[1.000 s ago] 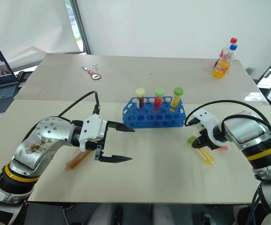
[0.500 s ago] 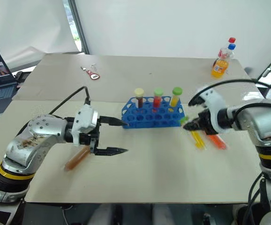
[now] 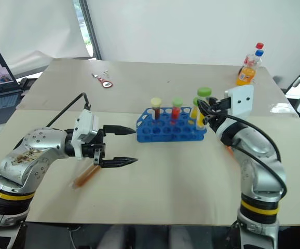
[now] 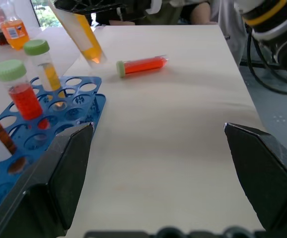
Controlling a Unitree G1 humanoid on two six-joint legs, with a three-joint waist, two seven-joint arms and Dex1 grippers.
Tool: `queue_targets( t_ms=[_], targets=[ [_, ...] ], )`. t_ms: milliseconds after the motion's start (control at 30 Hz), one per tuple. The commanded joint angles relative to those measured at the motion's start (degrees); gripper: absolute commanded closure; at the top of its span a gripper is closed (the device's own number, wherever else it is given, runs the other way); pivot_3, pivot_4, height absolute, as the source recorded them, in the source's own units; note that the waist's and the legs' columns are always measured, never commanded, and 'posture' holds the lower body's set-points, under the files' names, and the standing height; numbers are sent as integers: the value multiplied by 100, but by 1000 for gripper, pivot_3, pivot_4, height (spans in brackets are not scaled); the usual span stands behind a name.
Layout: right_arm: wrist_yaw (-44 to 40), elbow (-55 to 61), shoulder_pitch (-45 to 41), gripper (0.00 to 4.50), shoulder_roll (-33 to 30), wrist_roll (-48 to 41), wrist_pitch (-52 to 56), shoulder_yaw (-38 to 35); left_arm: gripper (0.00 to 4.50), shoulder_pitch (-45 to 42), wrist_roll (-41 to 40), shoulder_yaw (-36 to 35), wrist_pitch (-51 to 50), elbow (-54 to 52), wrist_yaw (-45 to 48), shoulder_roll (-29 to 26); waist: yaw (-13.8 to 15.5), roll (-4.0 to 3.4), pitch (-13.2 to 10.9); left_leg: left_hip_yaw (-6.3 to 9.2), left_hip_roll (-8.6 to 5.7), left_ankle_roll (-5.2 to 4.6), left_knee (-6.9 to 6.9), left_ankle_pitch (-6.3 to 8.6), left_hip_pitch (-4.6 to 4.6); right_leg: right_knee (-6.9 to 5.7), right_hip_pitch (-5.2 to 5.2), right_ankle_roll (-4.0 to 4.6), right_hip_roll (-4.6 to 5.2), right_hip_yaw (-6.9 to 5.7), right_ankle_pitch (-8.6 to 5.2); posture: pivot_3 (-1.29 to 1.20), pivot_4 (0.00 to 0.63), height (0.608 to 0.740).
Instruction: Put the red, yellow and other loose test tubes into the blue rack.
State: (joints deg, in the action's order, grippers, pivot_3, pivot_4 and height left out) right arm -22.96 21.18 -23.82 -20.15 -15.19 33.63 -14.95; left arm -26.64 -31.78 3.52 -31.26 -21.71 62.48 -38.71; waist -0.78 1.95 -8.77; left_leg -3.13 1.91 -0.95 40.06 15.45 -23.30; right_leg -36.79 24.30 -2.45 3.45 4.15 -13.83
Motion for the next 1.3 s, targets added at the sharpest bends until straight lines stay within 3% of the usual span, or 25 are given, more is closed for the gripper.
queue_targets(
  t_ms=[33,367,800,1300],
  targets=[
    [251,-286,-36,3570,172,199,-904,71,0,-160,-90,9,16,-184,-116,102,-11,-1,0,1,0,3,-2,-2,2,-1,0,1,-1,0,0,0,150,740],
    [497,-1244,18,3570,420,371,-1883,334,0,-281,-74,135,-45,-171,-215,234,-7,-2,-1,3,0,5,-8,-3,3,-1,0,3,-1,0,0,0,150,740],
    [797,-1595,212,3570,576,572,-2433,550,0,-572,-490,43,-591,-172,-516,420,-20,-2,-1,7,1,5,-9,-3,5,-2,-1,3,-1,1,0,0,150,740],
    [1463,-1953,298,3573,1263,563,-2918,472,0,-672,-399,183,-563,-121,-808,604,-39,-2,-1,14,2,7,-16,-4,9,-2,0,4,-1,2,1,0,150,740]
  ],
)
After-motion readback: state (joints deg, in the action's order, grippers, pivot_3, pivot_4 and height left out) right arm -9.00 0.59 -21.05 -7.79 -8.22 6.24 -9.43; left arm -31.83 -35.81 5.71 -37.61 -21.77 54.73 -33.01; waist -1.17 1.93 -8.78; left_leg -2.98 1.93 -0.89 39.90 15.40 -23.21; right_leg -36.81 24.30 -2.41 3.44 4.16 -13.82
